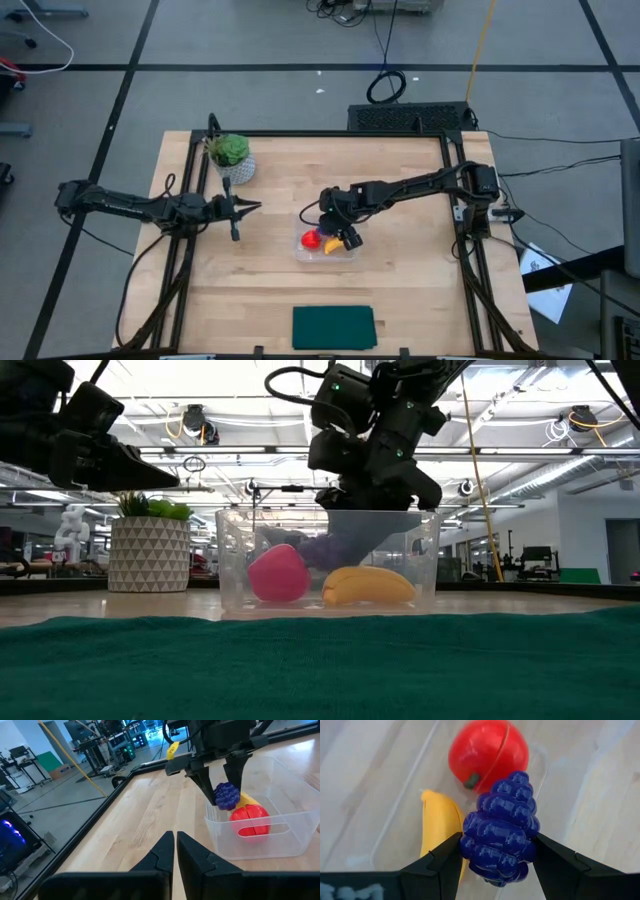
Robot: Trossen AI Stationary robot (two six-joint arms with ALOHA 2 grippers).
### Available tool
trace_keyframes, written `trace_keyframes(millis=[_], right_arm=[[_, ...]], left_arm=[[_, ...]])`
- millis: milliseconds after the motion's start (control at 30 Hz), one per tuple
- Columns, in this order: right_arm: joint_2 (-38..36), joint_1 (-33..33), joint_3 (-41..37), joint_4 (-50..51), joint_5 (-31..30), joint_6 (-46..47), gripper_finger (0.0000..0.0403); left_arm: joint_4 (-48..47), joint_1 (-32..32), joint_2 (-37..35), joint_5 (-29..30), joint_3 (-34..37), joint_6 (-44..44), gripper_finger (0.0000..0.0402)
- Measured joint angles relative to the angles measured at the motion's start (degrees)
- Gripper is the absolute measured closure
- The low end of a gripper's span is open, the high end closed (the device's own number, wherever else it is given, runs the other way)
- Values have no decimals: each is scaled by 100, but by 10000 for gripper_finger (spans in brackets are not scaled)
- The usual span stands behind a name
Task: Pick and placing Produce into tupperware
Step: Put the black berry into transparent bin
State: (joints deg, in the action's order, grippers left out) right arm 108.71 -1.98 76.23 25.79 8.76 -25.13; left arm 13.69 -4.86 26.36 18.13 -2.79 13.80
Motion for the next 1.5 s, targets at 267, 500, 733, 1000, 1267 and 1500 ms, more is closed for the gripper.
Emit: trace_keyframes(millis=[267, 500, 733, 1000, 1267, 1500], right_arm=[[0, -22, 0, -27, 25, 42, 202], [6, -5, 0, -27, 25, -15, 202], [64, 39, 0, -73, -125, -125, 202], [66, 37, 0, -91, -136, -127, 202], [66, 35, 0, -54, -139, -59, 194], [66, 31, 0, -80, -143, 127, 198]], left_arm=[[0, 1, 1, 0, 0, -2, 376], [0, 0, 1, 0, 0, -4, 376], [-17, 0, 0, 0, 0, -7, 376], [-20, 0, 1, 0, 0, -11, 376], [-20, 0, -1, 0, 0, -9, 376], [-20, 0, -1, 0, 0, -7, 376]])
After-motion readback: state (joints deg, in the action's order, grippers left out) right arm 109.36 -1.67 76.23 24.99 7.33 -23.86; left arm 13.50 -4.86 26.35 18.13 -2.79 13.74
